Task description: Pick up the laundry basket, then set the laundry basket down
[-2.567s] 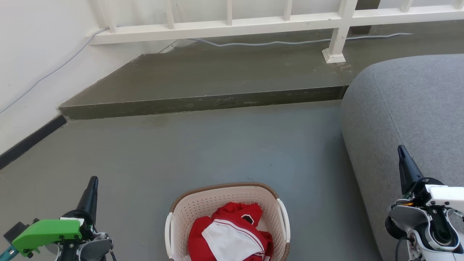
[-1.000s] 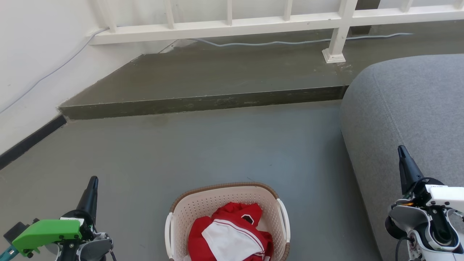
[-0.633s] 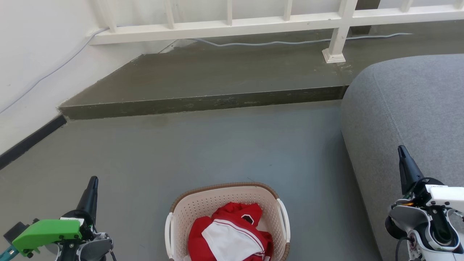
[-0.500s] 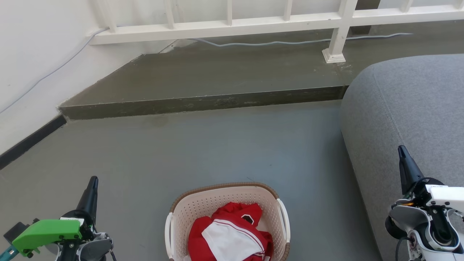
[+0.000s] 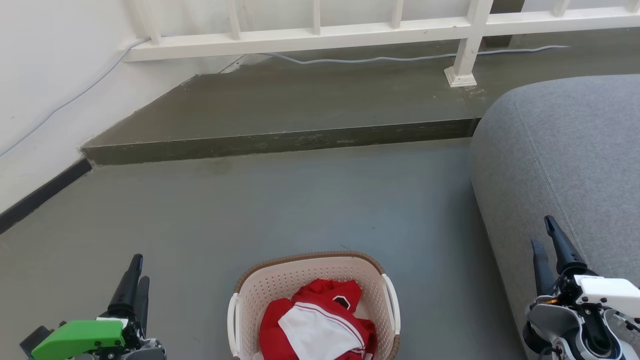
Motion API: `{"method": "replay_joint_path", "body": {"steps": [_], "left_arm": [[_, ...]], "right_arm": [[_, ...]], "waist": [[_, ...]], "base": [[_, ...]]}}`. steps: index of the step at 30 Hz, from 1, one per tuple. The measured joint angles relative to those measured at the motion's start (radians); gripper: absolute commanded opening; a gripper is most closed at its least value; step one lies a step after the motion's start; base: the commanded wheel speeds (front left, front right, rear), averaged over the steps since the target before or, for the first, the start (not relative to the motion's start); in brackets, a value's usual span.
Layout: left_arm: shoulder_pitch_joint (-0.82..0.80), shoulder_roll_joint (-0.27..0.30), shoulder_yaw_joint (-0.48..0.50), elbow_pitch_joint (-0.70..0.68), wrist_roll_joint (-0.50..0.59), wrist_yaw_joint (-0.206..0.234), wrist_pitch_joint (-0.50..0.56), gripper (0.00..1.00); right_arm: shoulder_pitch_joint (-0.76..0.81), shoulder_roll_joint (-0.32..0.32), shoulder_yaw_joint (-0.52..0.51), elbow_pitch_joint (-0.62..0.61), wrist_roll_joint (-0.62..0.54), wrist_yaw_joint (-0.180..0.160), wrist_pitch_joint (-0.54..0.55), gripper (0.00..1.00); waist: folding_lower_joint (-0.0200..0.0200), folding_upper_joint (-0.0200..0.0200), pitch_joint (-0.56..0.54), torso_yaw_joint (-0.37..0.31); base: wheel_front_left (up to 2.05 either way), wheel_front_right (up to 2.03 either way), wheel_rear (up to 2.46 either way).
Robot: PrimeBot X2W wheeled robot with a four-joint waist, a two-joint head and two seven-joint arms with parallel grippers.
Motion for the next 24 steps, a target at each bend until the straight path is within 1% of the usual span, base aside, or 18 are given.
{"method": "replay_joint_path", "body": {"steps": [12,18,24], "left_arm": [[-0.002,0.0,-0.028,-0.034,0.043,0.0,-0.042,1.0],[-0.002,0.005,-0.042,-0.045,0.093,0.0,-0.066,1.0],[-0.004,0.022,-0.066,-0.062,0.158,0.0,-0.092,1.0]], "right_arm": [[-0.005,0.0,0.021,-0.038,-0.012,0.0,-0.044,1.0],[-0.013,-0.002,0.051,-0.061,-0.062,0.0,-0.065,1.0],[-0.027,-0.028,0.095,-0.086,-0.133,0.0,-0.086,1.0]], "waist": [[0.0,0.0,0.001,0.0],[0.0,0.0,0.002,-0.001],[0.0,0.0,0.003,-0.002]], "base": [[0.0,0.0,0.0],[0.0,0.0,0.0],[0.0,0.0,0.0]]}}
